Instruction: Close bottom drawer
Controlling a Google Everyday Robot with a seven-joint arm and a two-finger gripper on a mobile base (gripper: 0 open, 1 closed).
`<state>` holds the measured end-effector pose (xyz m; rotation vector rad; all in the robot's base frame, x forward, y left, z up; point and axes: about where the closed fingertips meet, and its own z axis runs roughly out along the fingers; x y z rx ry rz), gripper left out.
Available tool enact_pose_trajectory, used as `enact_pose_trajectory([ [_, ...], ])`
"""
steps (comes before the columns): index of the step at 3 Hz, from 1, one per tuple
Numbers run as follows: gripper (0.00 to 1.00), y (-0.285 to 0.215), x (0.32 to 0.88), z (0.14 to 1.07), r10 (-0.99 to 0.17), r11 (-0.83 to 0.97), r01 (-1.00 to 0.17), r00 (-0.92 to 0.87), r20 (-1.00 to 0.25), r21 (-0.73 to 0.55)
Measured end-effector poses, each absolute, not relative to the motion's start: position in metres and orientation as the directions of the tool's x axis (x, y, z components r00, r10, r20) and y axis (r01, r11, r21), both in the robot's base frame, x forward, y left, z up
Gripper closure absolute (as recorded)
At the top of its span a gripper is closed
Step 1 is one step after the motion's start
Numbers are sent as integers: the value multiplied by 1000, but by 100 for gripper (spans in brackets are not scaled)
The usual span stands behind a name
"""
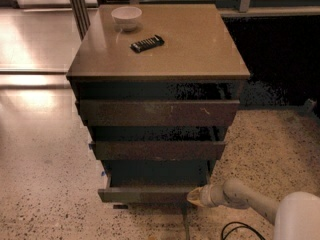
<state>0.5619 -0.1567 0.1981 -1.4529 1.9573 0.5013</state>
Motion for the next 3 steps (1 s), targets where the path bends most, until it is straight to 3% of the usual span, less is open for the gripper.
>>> enact_pose_trajectory([
  [1,100,-169,582,202,-717,336,-927,-138,-683,-166],
  [3,100,-167,592,195,-722,324,-932,-132,-680,-163],
])
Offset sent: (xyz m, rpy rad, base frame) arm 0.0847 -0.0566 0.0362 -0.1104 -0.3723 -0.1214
